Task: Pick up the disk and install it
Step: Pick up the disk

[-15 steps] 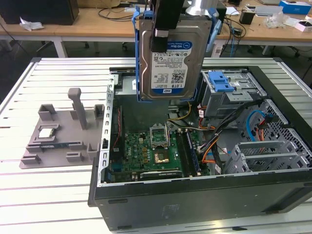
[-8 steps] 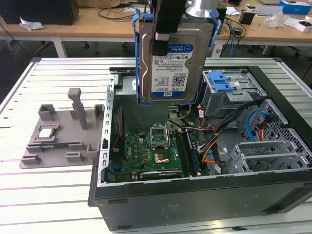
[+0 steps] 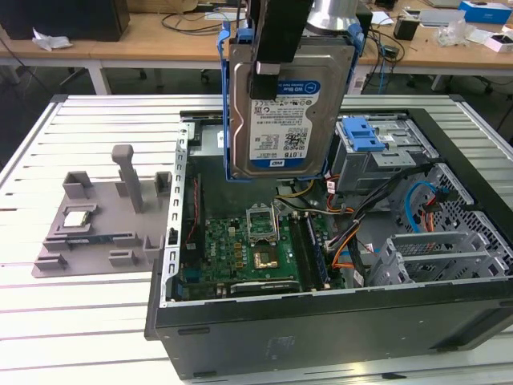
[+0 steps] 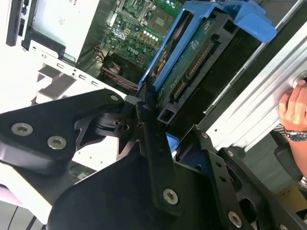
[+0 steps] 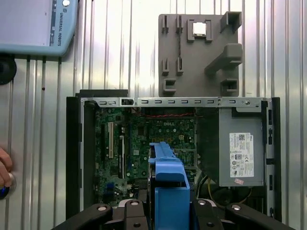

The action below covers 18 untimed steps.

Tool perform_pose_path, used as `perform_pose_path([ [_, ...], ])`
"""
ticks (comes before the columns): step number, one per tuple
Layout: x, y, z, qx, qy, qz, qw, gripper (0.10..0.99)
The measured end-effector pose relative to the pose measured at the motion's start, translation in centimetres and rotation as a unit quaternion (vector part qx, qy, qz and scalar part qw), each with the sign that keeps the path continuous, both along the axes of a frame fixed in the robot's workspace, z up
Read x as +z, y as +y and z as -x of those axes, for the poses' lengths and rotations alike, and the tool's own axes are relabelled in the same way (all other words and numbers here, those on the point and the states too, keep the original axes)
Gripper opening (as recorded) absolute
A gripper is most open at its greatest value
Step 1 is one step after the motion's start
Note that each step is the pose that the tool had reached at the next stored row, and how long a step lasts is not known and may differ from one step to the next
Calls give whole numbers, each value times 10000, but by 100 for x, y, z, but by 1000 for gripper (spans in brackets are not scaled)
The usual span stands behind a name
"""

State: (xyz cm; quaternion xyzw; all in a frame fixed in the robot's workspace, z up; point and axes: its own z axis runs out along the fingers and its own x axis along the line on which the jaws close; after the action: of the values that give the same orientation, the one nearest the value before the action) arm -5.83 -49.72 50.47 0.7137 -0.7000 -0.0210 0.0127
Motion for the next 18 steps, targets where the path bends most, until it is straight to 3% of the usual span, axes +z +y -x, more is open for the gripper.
perform_pose_path([
  [14, -14, -156, 0, 0, 0, -1, 10000, 369],
  [18, -19, -238, 0, 0, 0, 0, 10000, 369],
])
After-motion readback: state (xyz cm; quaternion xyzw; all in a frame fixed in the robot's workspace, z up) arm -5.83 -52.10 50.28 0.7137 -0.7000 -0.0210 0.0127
